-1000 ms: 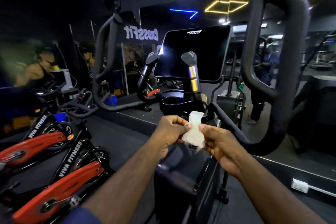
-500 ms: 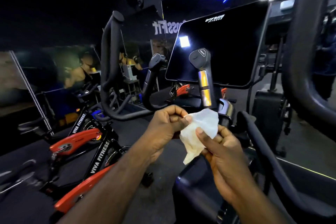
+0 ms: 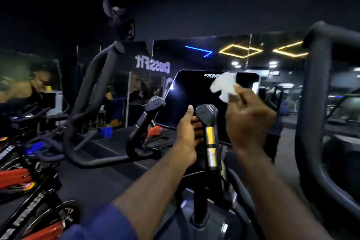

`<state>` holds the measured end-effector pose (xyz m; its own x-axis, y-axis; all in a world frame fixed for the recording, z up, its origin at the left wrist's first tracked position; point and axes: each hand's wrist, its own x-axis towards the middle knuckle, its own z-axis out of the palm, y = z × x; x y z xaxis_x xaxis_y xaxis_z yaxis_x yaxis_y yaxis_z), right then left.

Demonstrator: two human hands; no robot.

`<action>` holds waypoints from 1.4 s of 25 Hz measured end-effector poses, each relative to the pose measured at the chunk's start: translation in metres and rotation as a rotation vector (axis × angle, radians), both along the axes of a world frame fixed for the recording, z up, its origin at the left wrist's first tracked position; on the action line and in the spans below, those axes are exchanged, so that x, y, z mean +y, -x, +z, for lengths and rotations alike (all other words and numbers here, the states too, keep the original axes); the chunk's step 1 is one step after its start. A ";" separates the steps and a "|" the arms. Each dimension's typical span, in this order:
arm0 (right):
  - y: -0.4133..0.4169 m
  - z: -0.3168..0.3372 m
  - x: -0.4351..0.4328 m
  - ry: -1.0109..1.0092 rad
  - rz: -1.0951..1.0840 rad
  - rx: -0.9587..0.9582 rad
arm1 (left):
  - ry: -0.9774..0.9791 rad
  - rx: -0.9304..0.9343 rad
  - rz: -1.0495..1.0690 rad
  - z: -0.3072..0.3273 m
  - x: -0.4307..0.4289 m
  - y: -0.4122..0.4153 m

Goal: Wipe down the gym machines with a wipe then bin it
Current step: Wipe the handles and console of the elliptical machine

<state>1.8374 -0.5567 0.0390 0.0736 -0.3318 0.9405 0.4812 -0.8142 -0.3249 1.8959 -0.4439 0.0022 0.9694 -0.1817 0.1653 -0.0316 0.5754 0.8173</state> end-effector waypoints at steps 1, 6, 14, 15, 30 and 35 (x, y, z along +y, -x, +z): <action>-0.014 0.008 0.001 0.197 -0.033 0.118 | 0.095 0.024 -0.133 0.008 -0.009 -0.003; -0.023 -0.038 0.006 0.670 -0.117 0.362 | 0.346 -0.008 -0.356 0.004 -0.026 -0.019; -0.037 -0.030 0.021 0.695 -0.153 0.445 | 0.464 0.007 -0.440 -0.009 -0.031 -0.031; -0.030 -0.034 0.015 0.733 -0.102 0.463 | 0.464 -0.006 -0.450 -0.010 -0.029 -0.030; -0.022 -0.031 -0.009 0.569 -0.083 0.440 | 0.434 -0.019 -0.437 -0.005 -0.035 -0.023; -0.019 -0.048 0.008 0.292 0.194 0.460 | 0.372 -0.028 -0.295 0.000 -0.024 -0.020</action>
